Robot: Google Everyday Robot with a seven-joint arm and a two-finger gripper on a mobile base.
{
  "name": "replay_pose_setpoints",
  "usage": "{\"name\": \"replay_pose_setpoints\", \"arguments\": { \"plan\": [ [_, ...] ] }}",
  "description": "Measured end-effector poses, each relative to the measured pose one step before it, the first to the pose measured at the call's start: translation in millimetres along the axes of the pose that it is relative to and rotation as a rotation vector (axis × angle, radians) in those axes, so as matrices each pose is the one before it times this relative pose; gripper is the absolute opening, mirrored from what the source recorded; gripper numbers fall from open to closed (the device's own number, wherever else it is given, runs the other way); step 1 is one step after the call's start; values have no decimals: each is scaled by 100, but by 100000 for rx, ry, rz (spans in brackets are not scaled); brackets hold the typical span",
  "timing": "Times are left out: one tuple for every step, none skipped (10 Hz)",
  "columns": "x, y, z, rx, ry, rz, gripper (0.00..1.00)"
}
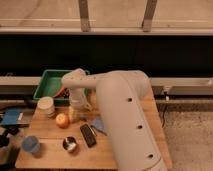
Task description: Place fork in metal cup
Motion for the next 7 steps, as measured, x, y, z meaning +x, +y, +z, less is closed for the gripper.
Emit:
{"name": "replay_pose_setpoints", "arguments": {
  "plan": [
    [-149, 77, 26, 425, -276, -805, 54],
    [-168, 163, 14, 358, -213, -726, 44],
    [-98, 125, -11, 176, -87, -374, 37],
    [-45, -28, -97, 15, -154, 10, 24],
    [-19, 1, -241, -4, -57, 12, 15],
    [12, 51, -206, -90, 46, -79, 6],
    [49, 122, -87, -89, 255, -209, 1]
  ]
}}
